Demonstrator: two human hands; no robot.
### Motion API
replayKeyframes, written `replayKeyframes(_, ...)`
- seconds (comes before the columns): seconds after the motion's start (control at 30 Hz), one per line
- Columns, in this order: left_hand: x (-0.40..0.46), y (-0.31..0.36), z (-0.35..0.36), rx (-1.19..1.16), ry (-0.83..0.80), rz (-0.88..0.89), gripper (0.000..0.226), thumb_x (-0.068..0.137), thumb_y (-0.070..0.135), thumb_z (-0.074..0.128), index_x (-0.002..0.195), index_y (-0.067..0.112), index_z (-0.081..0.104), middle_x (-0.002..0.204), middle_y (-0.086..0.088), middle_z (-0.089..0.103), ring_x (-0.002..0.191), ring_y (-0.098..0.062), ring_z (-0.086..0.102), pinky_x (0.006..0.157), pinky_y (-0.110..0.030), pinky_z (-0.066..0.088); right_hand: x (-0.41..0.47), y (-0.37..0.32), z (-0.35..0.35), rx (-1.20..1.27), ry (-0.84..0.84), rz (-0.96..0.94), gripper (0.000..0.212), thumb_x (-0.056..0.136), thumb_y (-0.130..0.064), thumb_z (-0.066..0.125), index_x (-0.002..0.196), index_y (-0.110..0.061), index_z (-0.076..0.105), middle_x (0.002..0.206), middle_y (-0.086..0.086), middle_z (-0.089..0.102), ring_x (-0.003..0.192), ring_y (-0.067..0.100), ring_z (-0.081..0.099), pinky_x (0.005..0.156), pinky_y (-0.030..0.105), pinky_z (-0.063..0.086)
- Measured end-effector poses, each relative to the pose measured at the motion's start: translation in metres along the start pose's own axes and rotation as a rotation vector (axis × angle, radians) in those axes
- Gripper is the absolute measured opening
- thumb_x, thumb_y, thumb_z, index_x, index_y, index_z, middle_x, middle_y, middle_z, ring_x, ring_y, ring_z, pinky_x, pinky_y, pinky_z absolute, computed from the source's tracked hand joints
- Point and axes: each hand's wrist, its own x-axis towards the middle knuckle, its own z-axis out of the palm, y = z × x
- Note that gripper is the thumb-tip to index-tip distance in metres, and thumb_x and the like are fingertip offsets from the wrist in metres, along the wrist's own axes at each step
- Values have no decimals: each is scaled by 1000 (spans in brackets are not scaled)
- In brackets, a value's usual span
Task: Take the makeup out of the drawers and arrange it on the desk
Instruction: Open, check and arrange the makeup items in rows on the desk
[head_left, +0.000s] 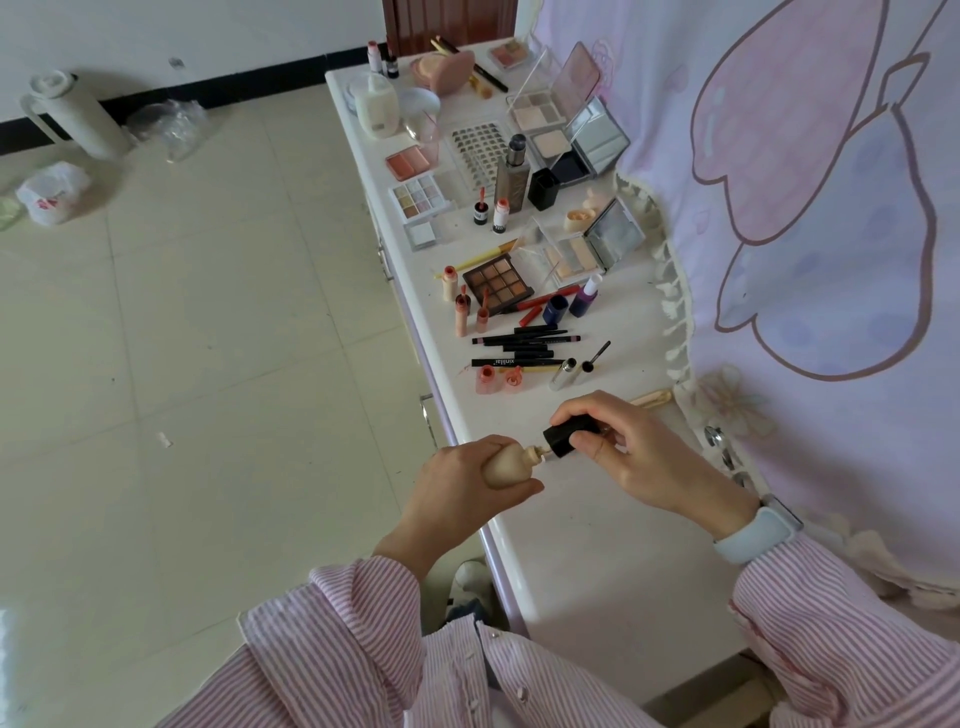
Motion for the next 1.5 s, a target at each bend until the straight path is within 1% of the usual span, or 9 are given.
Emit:
replayKeyframes(0.23, -5, -12, -3, -11, 14, -14, 34, 69, 40, 77, 98, 27, 66, 82, 13, 65, 75, -8, 60, 70, -23, 51, -2, 10, -14, -28, 24, 23, 37, 90, -8, 52, 98, -44, 52, 104, -16, 57, 99, 3, 54, 83, 17, 45)
replayKeyframes(0.33, -6, -14, -4, 11, 9, -10, 34, 70, 41, 76, 99, 27, 65, 83, 16, 63, 74, -6, 58, 67, -16, 47, -2, 9, -17, -10, 39, 24, 34, 89, -11, 51, 97, -44, 52, 103, -15, 57, 97, 4, 55, 81, 18, 46)
replayKeyframes(0.73, -5, -10, -3, 123, 20, -24, 36, 72, 48, 71, 102, 31, 63, 85, 13, 65, 74, -6, 53, 65, -19, 41, -2, -3, -4, -71, 36, -98, 22, 85, -17, 50, 102, -27, 61, 101, -12, 53, 93, 7, 55, 80, 19, 47)
replayKeyframes(0.93, -8, -21, -6, -87, 49, -69, 27, 69, 36, 78, 88, 39, 60, 79, 24, 60, 73, 1, 57, 66, -10, 44, -8, 0, -20, 57, 99, -56, 32, 83, -21, 50, 98, -49, 57, 101, -25, 54, 97, 0, 55, 78, 10, 44)
replayKeyframes(1.0, -7, -22, -4, -255, 78, -125, 31, 67, 29, 80, 85, 39, 58, 83, 20, 62, 77, 3, 59, 69, -10, 46, -10, 3, -20, 143, 148, 2, 33, 82, -18, 52, 95, -48, 58, 99, -25, 58, 93, 0, 58, 77, 10, 45)
replayKeyframes(1.1, -4, -25, -1, -511, 124, -186, 33, 62, 26, 80, 89, 32, 62, 91, 7, 68, 87, -8, 63, 79, -18, 51, -14, 9, -15, 319, 221, 73, 21, 79, -16, 53, 95, -29, 60, 84, -16, 65, 67, 2, 57, 65, 12, 45)
replayKeyframes(1.2, -2, -23, 1, -680, 175, -193, 34, 61, 27, 76, 92, 27, 64, 95, 1, 67, 87, -9, 62, 77, -18, 52, -15, 17, -1, 670, 280, 214, 20, 77, -9, 68, 93, -16, 60, 79, 0, 67, 66, 9, 57, 58, 20, 46)
replayKeyframes(1.3, 4, -21, 5, -736, 246, -232, 31, 70, 13, 76, 96, 23, 63, 99, 4, 61, 79, 7, 60, 69, -9, 48, -11, 28, 16, 1063, 281, 361, 46, 50, -28, 87, 85, -16, 59, 87, 8, 68, 70, 18, 60, 53, 22, 45)
replayKeyframes(1.5, 17, -24, 20, -563, 309, -264, 37, 72, 15, 77, 104, 22, 62, 106, 3, 47, 94, -6, 53, 74, -8, 48, -8, 31, 33, 1229, 301, 406, 71, 32, -34, 93, 84, -11, 50, 89, 7, 70, 80, 11, 66, 46, 18, 39)
